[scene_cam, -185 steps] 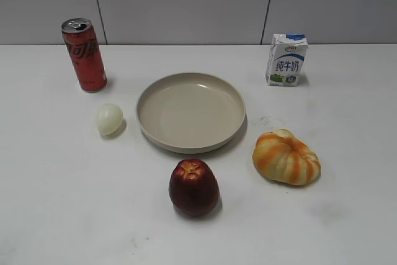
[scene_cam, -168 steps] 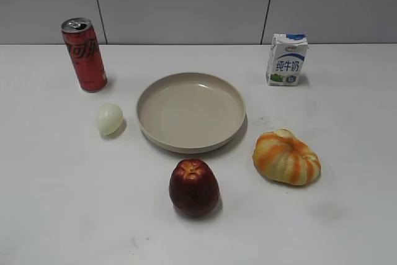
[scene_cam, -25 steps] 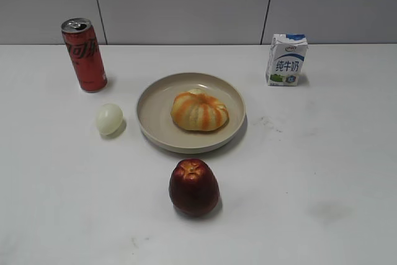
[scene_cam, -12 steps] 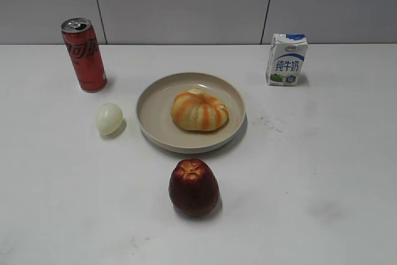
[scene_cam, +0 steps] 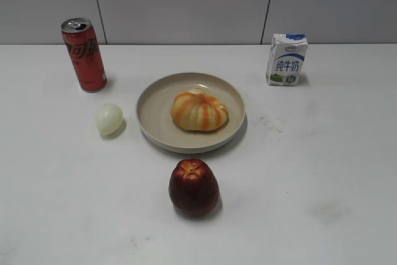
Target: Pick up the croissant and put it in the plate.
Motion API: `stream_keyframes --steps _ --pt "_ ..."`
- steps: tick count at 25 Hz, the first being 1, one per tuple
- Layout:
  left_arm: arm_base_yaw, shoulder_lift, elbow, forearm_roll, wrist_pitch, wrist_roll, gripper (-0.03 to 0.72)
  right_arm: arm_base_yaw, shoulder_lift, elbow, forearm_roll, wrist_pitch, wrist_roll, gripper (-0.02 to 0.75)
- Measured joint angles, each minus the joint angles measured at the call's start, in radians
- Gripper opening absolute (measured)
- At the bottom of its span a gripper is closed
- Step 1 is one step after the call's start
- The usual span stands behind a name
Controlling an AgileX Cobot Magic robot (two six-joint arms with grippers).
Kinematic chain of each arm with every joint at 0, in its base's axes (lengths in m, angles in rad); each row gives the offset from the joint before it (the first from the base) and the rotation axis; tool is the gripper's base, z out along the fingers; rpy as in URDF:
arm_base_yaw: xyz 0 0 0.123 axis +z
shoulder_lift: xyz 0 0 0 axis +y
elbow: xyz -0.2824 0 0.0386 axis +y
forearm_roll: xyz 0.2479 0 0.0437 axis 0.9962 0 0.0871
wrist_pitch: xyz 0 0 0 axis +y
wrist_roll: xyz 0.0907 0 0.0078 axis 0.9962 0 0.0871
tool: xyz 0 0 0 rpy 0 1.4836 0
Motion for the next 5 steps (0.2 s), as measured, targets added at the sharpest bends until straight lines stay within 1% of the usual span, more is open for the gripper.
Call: stream_keyframes --steps 5 --pt "0.000 0.000 0.000 0.000 0.000 0.000 0.231 -0.001 -0.052 0.000 0.000 0.001 0.000 0.594"
